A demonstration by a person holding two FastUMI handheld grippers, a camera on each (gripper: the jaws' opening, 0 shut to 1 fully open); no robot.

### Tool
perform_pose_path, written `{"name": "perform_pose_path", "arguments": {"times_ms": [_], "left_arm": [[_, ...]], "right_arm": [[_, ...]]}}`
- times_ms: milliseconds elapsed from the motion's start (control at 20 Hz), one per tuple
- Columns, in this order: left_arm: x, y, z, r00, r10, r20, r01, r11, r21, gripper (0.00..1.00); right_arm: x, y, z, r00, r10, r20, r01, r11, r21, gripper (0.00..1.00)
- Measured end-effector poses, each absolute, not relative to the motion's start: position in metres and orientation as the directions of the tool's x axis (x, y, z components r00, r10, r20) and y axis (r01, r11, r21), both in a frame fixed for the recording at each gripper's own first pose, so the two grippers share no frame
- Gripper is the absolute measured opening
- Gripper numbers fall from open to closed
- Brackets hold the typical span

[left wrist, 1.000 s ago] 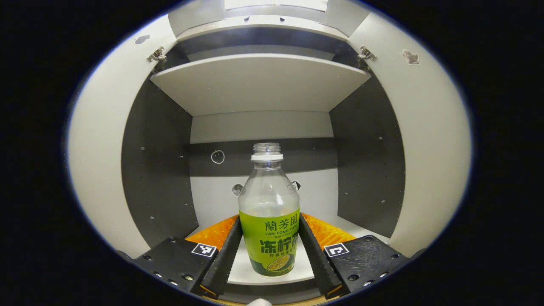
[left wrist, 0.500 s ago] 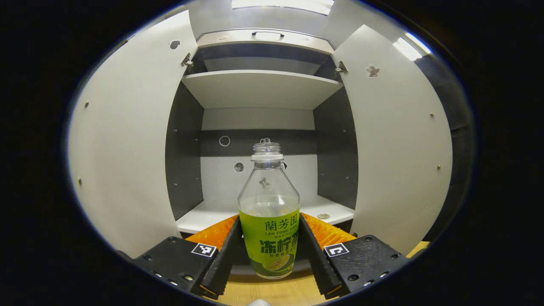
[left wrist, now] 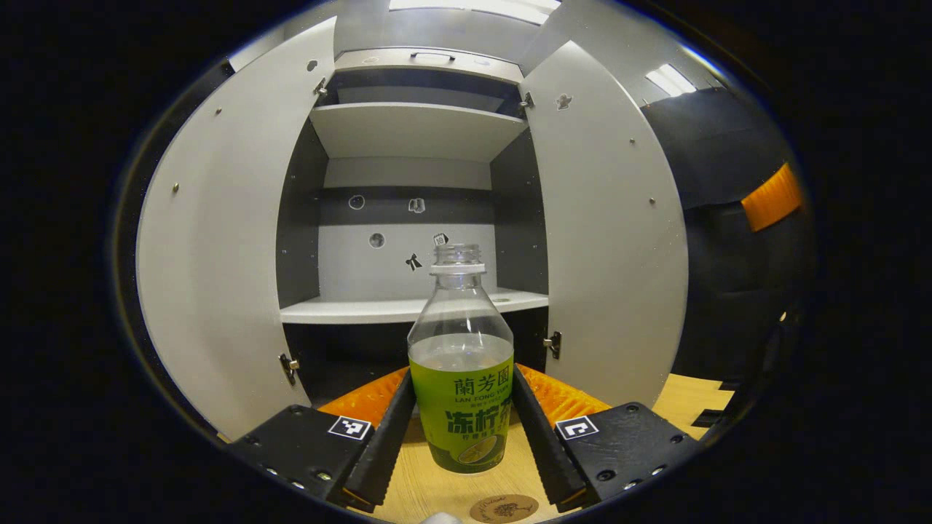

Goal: Grasp the bottle in the cabinet with the left hand and place it on the coaster, then close the right door with the right hand and the left door with the left hand.

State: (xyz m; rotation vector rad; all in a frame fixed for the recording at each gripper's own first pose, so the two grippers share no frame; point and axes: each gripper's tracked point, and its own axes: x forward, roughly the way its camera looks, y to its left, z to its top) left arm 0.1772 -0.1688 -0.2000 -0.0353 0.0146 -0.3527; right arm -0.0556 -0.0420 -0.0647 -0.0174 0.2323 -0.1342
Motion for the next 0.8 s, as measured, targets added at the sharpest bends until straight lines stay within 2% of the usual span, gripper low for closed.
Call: {"name": "perform_pose_path", "arguments": {"times_ms": [50,100,150,200,250,350,400,450,600,650,700,750,800], "left_arm": [[0.172,-0.17,-0.209,0.935,-0.355,0.0,0.355,0.934,-0.044,0.77],[0.167,-0.172,-0.216,0.931,-0.364,0.009,0.364,0.93,-0.052,0.77],[0.162,-0.173,-0.223,0.93,-0.368,0.013,0.368,0.928,-0.054,0.77],[0.158,-0.175,-0.234,0.927,-0.375,0.011,0.375,0.925,-0.056,0.77],[0.154,-0.178,-0.244,0.922,-0.388,0.003,0.387,0.92,-0.062,0.77],[0.145,-0.187,-0.265,0.907,-0.42,-0.011,0.419,0.906,-0.064,0.77],[0.142,-0.191,-0.274,0.901,-0.434,-0.014,0.432,0.9,-0.06,0.77],[0.139,-0.195,-0.283,0.895,-0.446,-0.014,0.444,0.894,-0.059,0.77],[0.133,-0.199,-0.315,0.889,-0.455,-0.043,0.453,0.89,-0.046,0.77],[0.132,-0.2,-0.327,0.89,-0.453,-0.054,0.451,0.891,-0.053,0.81],[0.132,-0.2,-0.335,0.891,-0.451,-0.057,0.448,0.892,-0.065,0.77],[0.133,-0.2,-0.34,0.892,-0.448,-0.054,0.444,0.893,-0.073,0.77],[0.134,-0.201,-0.345,0.891,-0.451,-0.054,0.446,0.891,-0.081,0.77]], "right_arm": [[-0.056,-0.04,-0.066,0.963,-0.128,-0.239,0.126,0.992,-0.024,0.95],[-0.057,-0.038,-0.069,0.96,-0.123,-0.25,0.121,0.992,-0.023,0.99],[-0.058,-0.038,-0.072,0.958,-0.124,-0.26,0.12,0.992,-0.029,0.99],[-0.058,-0.039,-0.075,0.955,-0.125,-0.27,0.121,0.992,-0.033,0.95],[-0.058,-0.038,-0.077,0.952,-0.123,-0.281,0.119,0.992,-0.029,0.99],[-0.055,-0.036,-0.079,0.947,-0.112,-0.3,0.115,0.993,-0.01,0.99],[-0.055,-0.035,-0.081,0.946,-0.109,-0.306,0.112,0.994,-0.008,0.96],[-0.053,-0.033,-0.08,0.945,-0.107,-0.309,0.108,0.994,-0.012,1.0],[-0.048,-0.033,-0.077,0.944,-0.109,-0.311,0.101,0.994,-0.042,0.99],[-0.047,-0.033,-0.077,0.942,-0.109,-0.318,0.099,0.994,-0.048,0.99],[-0.046,-0.031,-0.077,0.94,-0.106,-0.323,0.094,0.994,-0.052,0.95],[-0.044,-0.03,-0.076,0.939,-0.103,-0.327,0.088,0.994,-0.06,0.95],[-0.043,-0.029,-0.078,0.937,-0.104,-0.333,0.085,0.994,-0.072,0.99]]}}
